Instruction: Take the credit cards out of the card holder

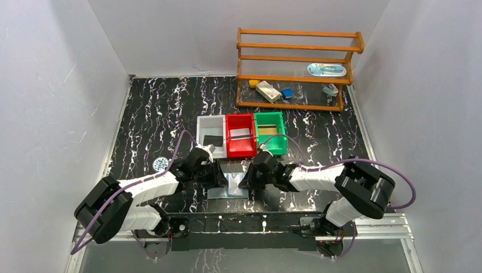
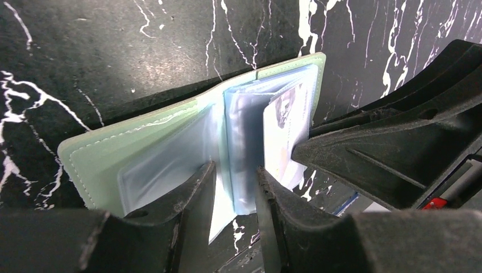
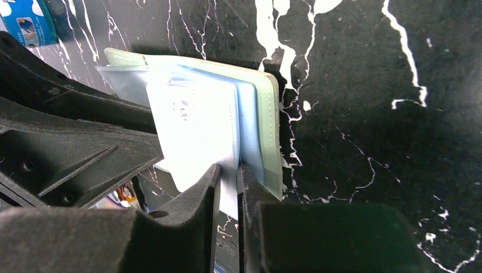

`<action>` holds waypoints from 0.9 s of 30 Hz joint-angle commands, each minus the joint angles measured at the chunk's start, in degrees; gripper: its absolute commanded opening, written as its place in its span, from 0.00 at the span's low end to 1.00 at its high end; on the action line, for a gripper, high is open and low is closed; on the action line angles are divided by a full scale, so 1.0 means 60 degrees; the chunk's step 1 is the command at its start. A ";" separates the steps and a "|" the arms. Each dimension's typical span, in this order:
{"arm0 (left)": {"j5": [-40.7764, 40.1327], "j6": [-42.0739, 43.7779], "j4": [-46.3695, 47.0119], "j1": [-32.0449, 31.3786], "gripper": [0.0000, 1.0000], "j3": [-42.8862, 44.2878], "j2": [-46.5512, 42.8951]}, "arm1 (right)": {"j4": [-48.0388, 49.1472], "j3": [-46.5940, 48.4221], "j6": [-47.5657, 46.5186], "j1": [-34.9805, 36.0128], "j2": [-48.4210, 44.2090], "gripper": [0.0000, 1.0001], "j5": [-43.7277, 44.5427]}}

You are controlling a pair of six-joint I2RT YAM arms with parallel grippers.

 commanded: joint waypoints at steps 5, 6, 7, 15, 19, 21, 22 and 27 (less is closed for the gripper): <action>-0.0390 -0.0379 -0.0935 -0.0170 0.33 0.0215 -0.0658 | 0.0633 -0.0225 0.0186 0.0147 0.0786 0.21 -0.0092; -0.0589 -0.0388 -0.1141 -0.0170 0.34 0.0233 -0.0795 | 0.0694 -0.0270 0.0205 0.0151 0.0761 0.21 -0.0084; -0.0795 -0.0378 -0.1317 -0.0170 0.34 0.0250 -0.0918 | 0.0754 -0.0335 0.0226 0.0152 0.0718 0.21 -0.0065; -0.1108 -0.0246 -0.1671 -0.0153 0.37 0.0269 -0.1189 | 0.0918 -0.0547 0.0340 0.0144 0.0575 0.19 0.0021; -0.1085 -0.0216 -0.1530 -0.0147 0.42 0.0261 -0.1242 | 0.0959 -0.0708 0.0411 0.0148 0.0460 0.19 0.0158; -0.0993 -0.0199 -0.1372 -0.0153 0.43 0.0244 -0.1212 | 0.0955 -0.0798 0.0455 0.0128 0.0362 0.20 0.0216; -0.0883 -0.0160 -0.1293 -0.0153 0.43 0.0233 -0.1163 | 0.0955 -0.0842 0.0479 0.0136 0.0309 0.20 0.0260; 0.0423 -0.0042 -0.0375 0.0236 0.43 0.0010 -0.0963 | 0.1026 -0.1096 0.0653 0.0108 0.0129 0.20 0.0428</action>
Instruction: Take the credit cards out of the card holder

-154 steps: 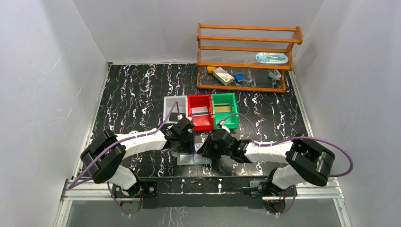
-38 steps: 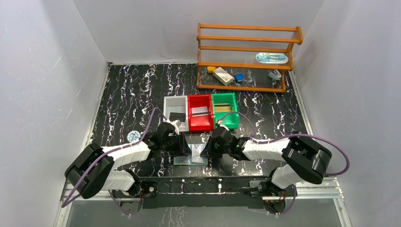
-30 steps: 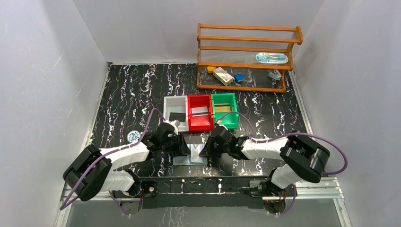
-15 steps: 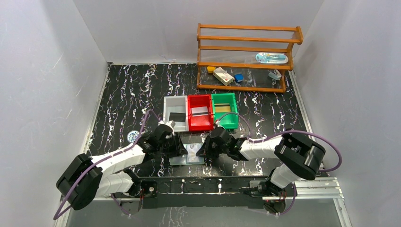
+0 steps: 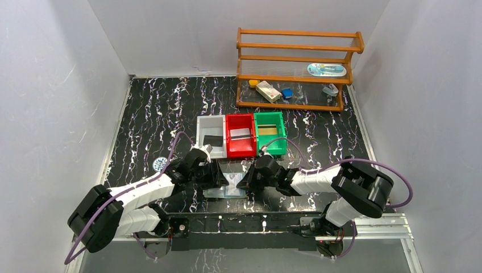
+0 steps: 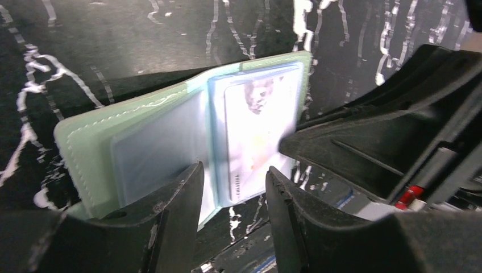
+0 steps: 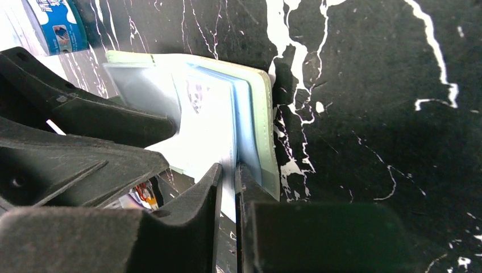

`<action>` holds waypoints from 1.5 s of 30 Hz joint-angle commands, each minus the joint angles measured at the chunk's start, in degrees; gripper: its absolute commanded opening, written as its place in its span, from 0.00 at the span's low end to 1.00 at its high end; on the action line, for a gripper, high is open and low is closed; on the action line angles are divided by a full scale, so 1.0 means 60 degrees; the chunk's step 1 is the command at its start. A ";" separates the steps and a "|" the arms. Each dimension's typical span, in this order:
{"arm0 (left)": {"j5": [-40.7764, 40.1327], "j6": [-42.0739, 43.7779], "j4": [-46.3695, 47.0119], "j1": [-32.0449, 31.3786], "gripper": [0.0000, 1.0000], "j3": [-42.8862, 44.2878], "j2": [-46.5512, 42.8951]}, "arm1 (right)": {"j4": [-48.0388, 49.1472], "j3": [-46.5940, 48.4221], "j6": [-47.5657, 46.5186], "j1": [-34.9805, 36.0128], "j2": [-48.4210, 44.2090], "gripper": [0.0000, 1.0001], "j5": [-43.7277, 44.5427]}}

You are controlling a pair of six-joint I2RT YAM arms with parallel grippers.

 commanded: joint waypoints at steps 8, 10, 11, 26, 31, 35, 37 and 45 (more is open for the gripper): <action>0.3474 -0.0424 0.3325 0.1202 0.39 -0.0937 0.0521 | -0.0672 -0.0513 0.0062 0.0013 -0.0144 0.20 0.0478; 0.3482 -0.0431 0.3358 0.1215 0.36 -0.1000 0.0659 | -0.0658 -0.0536 0.0083 0.0011 -0.0103 0.20 0.0469; 0.3492 -0.0442 0.3411 0.1234 0.35 -0.1047 0.0787 | -0.0620 -0.0562 0.0112 0.0002 -0.0099 0.20 0.0460; 0.2138 -0.0343 0.2654 0.1290 0.33 -0.1308 0.0927 | -0.0519 -0.0589 0.0148 -0.0024 -0.0032 0.21 0.0383; 0.1792 -0.0086 0.2234 0.1289 0.35 -0.1119 0.0777 | -0.0465 -0.0603 0.0164 -0.0017 -0.0040 0.26 0.0383; 0.2295 -0.0163 0.2934 0.1296 0.34 -0.1187 0.1154 | -0.0357 -0.0590 0.0181 -0.0021 0.0018 0.27 0.0319; 0.2575 -0.0263 0.3330 0.1297 0.32 -0.1226 0.1401 | -0.0344 -0.0554 0.0177 -0.0017 0.0096 0.27 0.0288; 0.3104 -0.0712 0.4389 0.1294 0.22 -0.1469 0.1844 | -0.0295 -0.0537 0.0165 -0.0046 0.0162 0.27 0.0194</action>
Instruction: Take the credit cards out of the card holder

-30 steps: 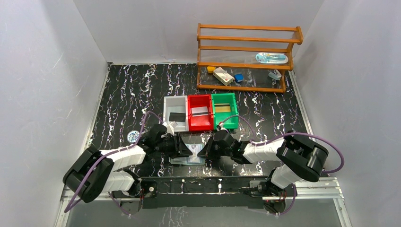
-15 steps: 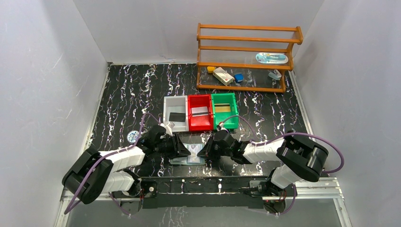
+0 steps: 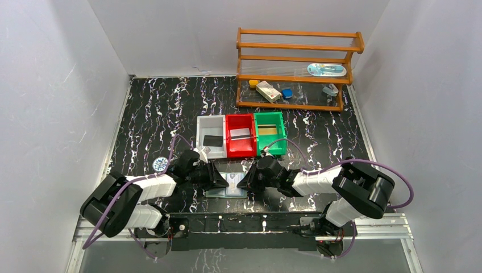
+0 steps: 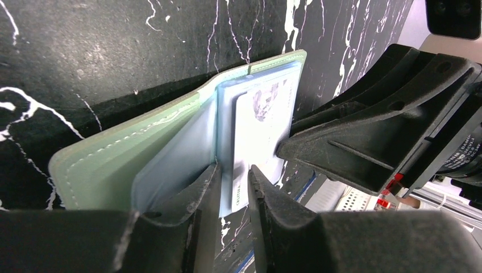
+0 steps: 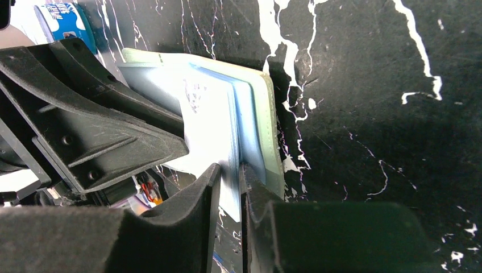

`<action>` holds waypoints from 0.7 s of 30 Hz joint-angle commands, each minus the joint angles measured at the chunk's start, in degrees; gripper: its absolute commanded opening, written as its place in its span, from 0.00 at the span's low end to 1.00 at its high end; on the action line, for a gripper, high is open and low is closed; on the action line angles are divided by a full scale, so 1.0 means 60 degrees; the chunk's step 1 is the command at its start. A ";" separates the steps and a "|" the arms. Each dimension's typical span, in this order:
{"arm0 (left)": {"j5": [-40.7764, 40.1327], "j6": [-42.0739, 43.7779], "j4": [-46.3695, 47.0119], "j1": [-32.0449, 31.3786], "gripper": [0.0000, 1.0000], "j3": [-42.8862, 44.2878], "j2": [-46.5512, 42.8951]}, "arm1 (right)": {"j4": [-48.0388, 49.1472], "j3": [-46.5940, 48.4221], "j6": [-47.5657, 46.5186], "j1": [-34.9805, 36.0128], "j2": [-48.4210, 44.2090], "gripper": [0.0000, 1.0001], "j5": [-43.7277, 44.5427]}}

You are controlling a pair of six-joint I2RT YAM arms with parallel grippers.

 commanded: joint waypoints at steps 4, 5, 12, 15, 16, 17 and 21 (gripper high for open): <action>0.0550 -0.0498 0.1460 -0.0057 0.17 -0.0373 0.0418 | -0.0668 -0.0203 -0.0180 -0.0039 0.0308 0.28 0.0159; 0.0658 -0.0562 0.1626 -0.0061 0.16 -0.0392 0.0474 | -0.0656 -0.0206 -0.0180 -0.0039 0.0334 0.27 0.0137; 0.1105 -0.0970 0.2772 -0.0059 0.09 -0.0604 0.0716 | -0.0537 -0.0249 -0.0185 -0.0057 0.0405 0.27 0.0079; 0.1328 -0.1086 0.3259 -0.0069 0.10 -0.0640 0.0761 | -0.0504 -0.0265 -0.0165 -0.0060 0.0431 0.27 0.0056; 0.1402 -0.1092 0.3329 -0.0064 0.12 -0.0623 0.0753 | -0.0467 -0.0276 -0.0167 -0.0060 0.0450 0.27 0.0023; 0.1468 -0.1083 0.3354 -0.0067 0.13 -0.0595 0.0749 | -0.0431 -0.0279 -0.0165 -0.0067 0.0469 0.27 0.0012; 0.1591 -0.1091 0.3412 -0.0065 0.16 -0.0584 0.0678 | -0.0355 -0.0280 -0.0156 -0.0061 0.0582 0.27 -0.0044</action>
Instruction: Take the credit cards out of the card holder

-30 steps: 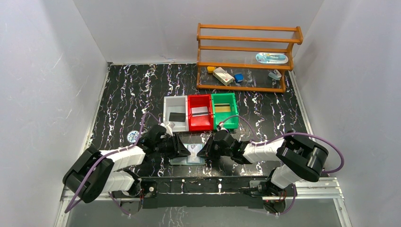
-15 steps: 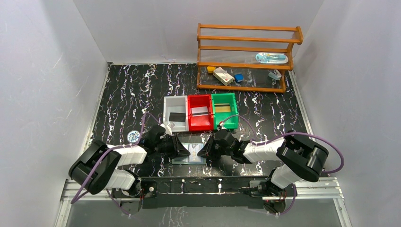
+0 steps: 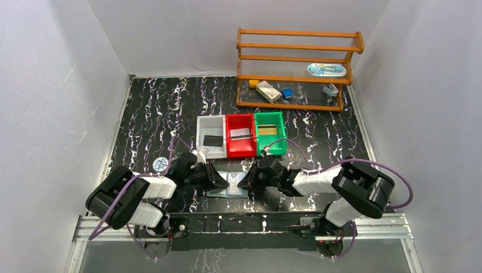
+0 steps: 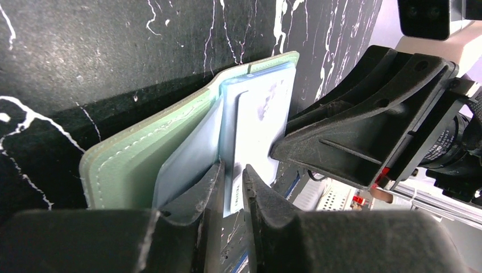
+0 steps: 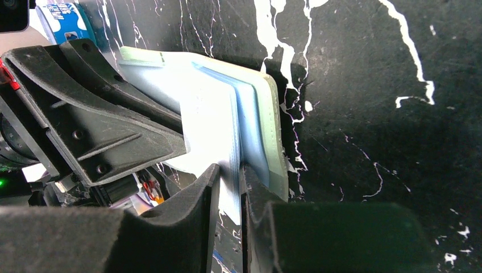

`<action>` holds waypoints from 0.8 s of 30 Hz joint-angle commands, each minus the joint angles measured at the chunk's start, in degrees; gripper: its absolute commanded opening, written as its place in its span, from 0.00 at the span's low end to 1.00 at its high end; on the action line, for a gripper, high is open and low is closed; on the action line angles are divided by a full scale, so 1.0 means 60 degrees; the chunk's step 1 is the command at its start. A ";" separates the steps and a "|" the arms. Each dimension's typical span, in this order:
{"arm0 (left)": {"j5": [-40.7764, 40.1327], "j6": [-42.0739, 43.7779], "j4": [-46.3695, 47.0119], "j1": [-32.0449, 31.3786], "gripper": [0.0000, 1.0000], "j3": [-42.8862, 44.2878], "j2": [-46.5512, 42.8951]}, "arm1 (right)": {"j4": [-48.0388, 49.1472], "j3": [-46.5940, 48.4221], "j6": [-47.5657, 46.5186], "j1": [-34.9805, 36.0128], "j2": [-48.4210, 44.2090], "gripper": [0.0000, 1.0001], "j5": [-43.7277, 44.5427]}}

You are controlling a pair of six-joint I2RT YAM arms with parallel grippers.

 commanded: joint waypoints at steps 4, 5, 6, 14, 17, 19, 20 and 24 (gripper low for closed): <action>0.1117 -0.0249 0.1089 -0.0250 0.14 0.0118 -0.0080 | -0.0391 -0.0254 -0.0124 0.0044 0.0545 0.27 0.0125; 0.1193 -0.0233 0.1136 -0.0252 0.14 0.0125 -0.0079 | -0.0372 -0.0254 -0.0131 0.0052 0.0538 0.27 0.0127; 0.1243 -0.0195 0.1171 -0.0250 0.14 0.0152 -0.0079 | -0.0371 -0.0254 -0.0125 0.0053 0.0546 0.27 0.0111; 0.1917 0.0169 0.1220 -0.0261 0.11 0.0480 -0.0079 | -0.0186 -0.0243 -0.0118 0.0052 0.0746 0.27 0.0004; 0.2106 0.0258 0.1210 -0.0252 0.08 0.0562 -0.0079 | -0.0178 -0.0212 -0.0130 0.0038 0.0781 0.27 -0.0032; 0.2184 0.0309 0.1215 -0.0261 0.00 0.0599 -0.0079 | -0.0176 -0.0210 -0.0137 0.0038 0.0791 0.27 -0.0031; 0.2173 0.0320 0.1209 -0.0259 0.00 0.0594 -0.0079 | -0.0186 -0.0210 -0.0146 0.0038 0.0780 0.27 -0.0052; 0.1713 0.0569 0.0491 -0.0250 0.00 0.0576 -0.0284 | -0.0370 -0.0239 -0.0172 -0.0003 0.0528 0.32 0.0091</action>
